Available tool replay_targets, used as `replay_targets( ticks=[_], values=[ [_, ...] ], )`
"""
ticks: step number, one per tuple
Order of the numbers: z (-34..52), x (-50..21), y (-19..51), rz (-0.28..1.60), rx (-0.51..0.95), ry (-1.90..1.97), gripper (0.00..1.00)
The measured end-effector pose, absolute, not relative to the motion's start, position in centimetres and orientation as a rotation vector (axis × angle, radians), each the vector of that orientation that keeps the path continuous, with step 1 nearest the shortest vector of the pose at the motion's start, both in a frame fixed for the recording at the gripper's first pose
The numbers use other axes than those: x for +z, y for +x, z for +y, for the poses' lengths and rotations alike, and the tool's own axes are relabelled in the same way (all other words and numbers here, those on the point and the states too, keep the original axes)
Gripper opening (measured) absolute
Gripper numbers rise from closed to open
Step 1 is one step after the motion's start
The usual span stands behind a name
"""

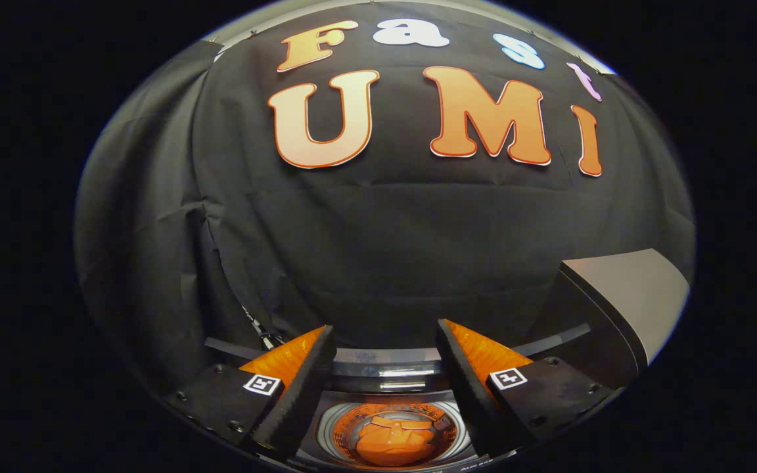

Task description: Put the clothes into the washing machine and then close the washing machine lid.

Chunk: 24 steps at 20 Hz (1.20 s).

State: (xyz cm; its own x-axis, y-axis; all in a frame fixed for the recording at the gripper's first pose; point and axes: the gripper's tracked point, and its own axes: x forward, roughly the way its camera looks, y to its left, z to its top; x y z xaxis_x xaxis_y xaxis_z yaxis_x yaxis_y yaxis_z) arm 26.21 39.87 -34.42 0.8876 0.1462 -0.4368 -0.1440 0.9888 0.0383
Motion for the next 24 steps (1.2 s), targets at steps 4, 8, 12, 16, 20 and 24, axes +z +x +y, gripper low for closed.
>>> replay_targets(
  ticks=[4,8,12,16,20,24],
  values=[
    [39.6,-37.1,23.2,0.515,0.149,0.025,0.98],
    [39.1,-42.9,20.4,0.618,0.153,0.078,0.98],
    [37.5,-45.9,17.5,0.683,0.138,0.132,0.98],
    [36.2,-44.9,17.6,0.671,0.13,0.144,0.98],
    [35.5,-41.5,17.2,0.617,0.132,0.13,0.98],
    [34.6,-33.9,16.6,0.516,0.148,0.136,0.98]
  ],
)
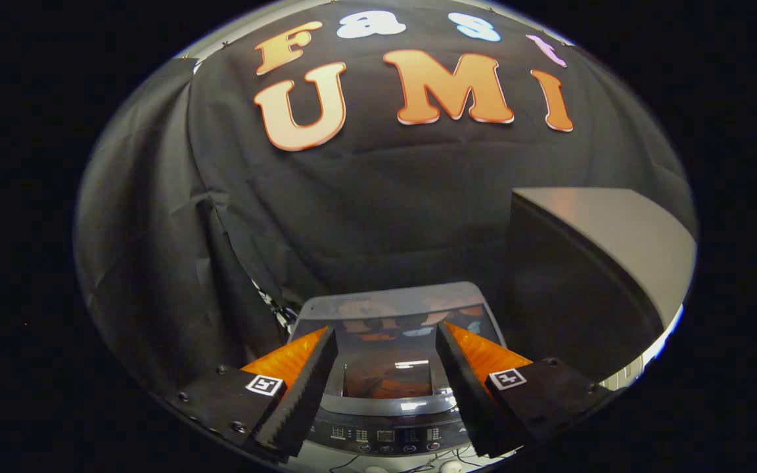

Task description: Put the clothes into the washing machine and then close the washing machine lid.

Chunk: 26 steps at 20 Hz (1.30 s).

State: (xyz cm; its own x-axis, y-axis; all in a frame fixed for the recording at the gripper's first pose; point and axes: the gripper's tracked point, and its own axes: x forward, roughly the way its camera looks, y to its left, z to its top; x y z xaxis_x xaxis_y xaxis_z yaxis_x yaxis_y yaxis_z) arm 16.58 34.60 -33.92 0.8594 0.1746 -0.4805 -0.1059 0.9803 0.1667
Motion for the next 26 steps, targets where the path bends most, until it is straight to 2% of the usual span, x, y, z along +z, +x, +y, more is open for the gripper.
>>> replay_targets(
  ticks=[8,14,26],
  values=[
    [29.2,-17.3,12.8,0.327,0.151,0.113,0.98],
    [22.8,-8.5,9.2,0.224,0.134,0.061,0.97],
    [6.1,-1.5,5.6,0.138,0.059,0.059,0.97]
  ],
)
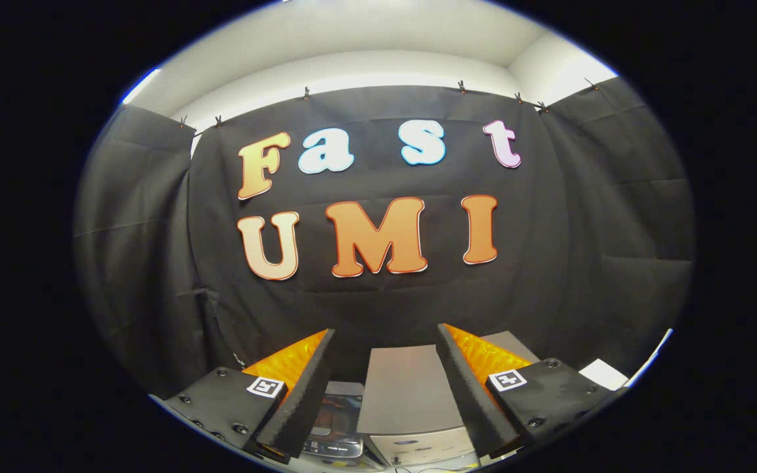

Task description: Put the clothes into the washing machine and then close the washing machine lid.

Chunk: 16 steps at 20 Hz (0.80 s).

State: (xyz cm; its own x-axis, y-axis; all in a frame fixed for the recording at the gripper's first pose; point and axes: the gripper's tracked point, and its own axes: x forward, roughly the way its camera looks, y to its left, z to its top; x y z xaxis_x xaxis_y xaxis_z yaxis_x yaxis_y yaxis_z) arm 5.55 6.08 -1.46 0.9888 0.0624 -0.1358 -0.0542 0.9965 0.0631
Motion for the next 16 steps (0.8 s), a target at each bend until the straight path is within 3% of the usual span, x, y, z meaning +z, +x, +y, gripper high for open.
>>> replay_targets(
  ticks=[16],
  values=[
    [0.8,2.4,6.4,0.064,0.04,0.003,0.97]
  ],
)
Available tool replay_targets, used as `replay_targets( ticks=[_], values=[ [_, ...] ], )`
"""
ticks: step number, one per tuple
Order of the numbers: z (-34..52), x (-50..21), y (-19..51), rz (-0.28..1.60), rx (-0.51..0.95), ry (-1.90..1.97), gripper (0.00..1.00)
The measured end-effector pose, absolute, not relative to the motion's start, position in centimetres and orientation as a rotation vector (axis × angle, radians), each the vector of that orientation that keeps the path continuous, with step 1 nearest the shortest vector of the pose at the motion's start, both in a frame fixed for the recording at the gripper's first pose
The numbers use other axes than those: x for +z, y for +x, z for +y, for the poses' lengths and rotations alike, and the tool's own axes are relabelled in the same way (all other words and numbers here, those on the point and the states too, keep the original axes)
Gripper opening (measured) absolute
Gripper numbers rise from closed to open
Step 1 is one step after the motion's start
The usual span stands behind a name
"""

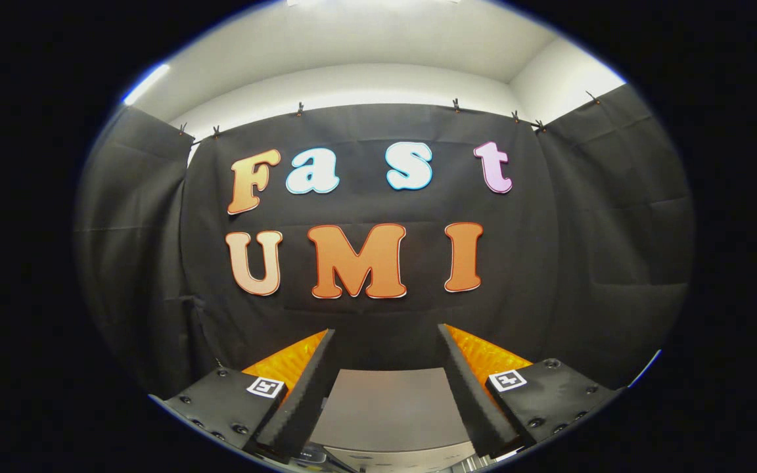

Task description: Put the clothes into the washing machine and then close the washing machine lid.

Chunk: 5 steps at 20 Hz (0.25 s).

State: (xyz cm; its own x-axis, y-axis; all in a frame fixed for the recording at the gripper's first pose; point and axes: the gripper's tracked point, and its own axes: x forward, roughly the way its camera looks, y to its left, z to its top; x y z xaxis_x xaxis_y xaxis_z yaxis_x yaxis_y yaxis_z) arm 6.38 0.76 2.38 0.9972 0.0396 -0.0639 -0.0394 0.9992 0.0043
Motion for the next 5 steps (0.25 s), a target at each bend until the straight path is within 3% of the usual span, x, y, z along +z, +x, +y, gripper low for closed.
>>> replay_targets(
  ticks=[5],
  values=[
    [1.75,2.33,6.68,0.053,0.038,0.002,0.97]
  ],
)
